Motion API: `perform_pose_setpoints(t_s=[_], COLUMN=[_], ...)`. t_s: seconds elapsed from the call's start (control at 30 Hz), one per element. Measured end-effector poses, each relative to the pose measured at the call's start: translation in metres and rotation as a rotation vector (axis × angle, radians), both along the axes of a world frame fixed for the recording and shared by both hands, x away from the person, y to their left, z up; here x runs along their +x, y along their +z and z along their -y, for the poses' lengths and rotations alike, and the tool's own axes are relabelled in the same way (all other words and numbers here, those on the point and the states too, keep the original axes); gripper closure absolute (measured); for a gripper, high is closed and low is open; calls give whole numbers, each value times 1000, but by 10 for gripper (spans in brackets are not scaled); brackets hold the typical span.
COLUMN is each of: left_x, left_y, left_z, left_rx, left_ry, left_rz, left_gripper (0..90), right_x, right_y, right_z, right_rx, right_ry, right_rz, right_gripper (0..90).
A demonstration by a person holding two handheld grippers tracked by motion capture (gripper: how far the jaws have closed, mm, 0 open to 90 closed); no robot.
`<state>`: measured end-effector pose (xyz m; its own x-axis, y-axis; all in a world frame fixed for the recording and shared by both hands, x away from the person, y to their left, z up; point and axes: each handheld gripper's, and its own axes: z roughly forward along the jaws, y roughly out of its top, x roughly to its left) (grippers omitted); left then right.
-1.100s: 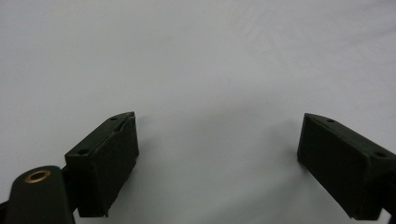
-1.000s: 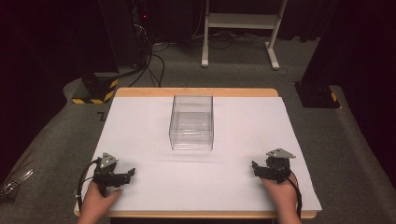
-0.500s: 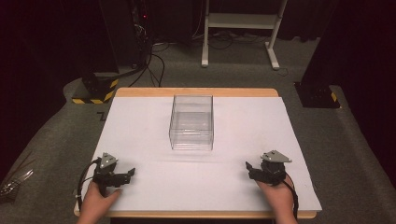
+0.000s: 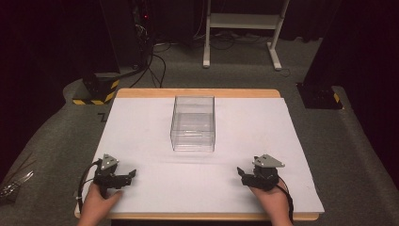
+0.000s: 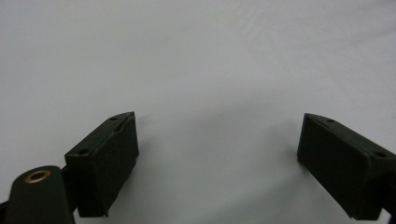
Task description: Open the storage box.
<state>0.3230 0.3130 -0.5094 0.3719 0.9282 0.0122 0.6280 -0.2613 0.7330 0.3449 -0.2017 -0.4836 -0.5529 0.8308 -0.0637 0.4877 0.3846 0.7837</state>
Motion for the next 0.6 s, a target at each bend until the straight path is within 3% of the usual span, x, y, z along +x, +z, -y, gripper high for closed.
perform_pose_setpoints(t_s=[0.6], left_x=[0], left_y=[0], left_z=[0], left_rx=[0], left_ry=[0], left_rz=[0], left_gripper=[127], right_x=[-13], right_y=[4], right_z=[-41], right_rx=[-3], right_ry=[107], right_rz=[10], right_gripper=[228])
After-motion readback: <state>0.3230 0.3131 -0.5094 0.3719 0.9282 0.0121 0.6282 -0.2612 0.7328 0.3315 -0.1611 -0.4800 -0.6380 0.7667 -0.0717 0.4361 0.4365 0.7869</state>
